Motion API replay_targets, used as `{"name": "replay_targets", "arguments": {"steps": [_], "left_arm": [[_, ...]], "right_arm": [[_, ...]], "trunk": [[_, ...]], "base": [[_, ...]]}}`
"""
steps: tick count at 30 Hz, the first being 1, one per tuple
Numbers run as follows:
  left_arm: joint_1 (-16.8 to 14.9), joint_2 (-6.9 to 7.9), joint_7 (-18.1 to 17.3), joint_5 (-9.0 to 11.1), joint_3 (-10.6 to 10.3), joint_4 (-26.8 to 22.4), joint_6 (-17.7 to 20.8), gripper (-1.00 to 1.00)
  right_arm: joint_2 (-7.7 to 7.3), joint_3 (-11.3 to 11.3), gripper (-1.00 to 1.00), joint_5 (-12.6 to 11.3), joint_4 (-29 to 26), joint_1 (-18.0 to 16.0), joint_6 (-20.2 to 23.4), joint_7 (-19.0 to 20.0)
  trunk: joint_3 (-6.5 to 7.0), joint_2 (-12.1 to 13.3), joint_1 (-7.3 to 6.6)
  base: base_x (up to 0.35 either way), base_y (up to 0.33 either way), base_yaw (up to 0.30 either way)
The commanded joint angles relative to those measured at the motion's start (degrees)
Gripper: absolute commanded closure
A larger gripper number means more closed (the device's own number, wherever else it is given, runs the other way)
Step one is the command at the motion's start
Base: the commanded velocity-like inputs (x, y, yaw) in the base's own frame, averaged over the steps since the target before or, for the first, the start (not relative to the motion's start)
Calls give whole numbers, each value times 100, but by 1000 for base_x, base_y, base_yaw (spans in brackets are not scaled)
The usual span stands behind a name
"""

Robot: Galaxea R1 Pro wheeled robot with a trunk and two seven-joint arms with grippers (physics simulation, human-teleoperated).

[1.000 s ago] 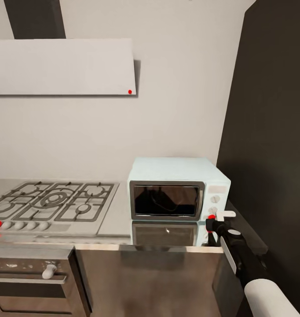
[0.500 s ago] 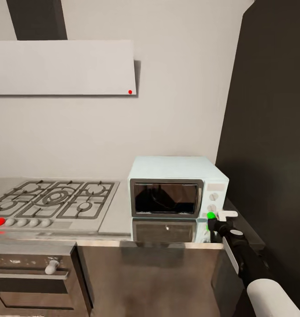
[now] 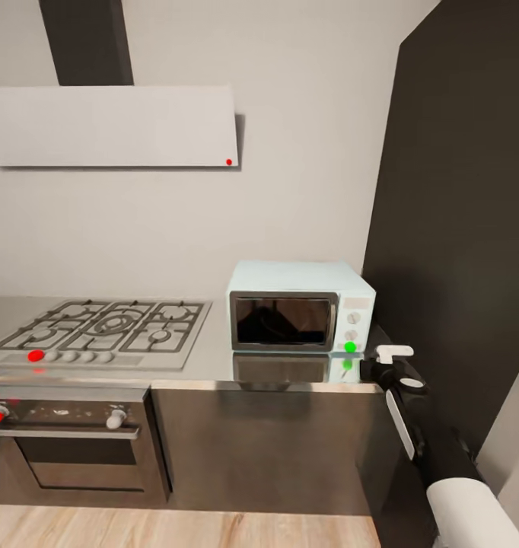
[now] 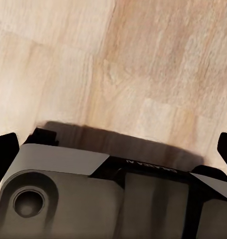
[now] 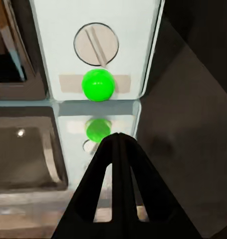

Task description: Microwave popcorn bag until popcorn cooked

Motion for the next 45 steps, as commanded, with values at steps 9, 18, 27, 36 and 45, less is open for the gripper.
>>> {"name": "replay_targets", "arguments": {"steps": [9,18,27,36,45], "left_arm": [[-5,8,-22,82,-46,10,-22,-100],[-5,8,-22,72,-46,1,-22,-100],[-5,36,-17,79,-41,6,-25,-100],[-5,66,-17,90,-43,17,-22,-100],[-5,70,-17,91,-46,18,-22,-100]], "right_arm": [[10,-9,100,31,-548,-3,1191,23],[26,16,100,-17,237,-2,1186,48],[20,35,100,10,3766,-1,-601,108],[4,55,100,-4,6287,126,-2382,9],[18,56,100,287,6331,1903,-2677,6]], "trunk": [[-8,-5,-3],[-8,-5,-3],[-8,-5,-3],[-8,-5,-3],[-8,-5,-3]], "base": [[-345,0,0],[-281,0,0],[-13,0,0],[0,0,0],[0,0,0]]}}
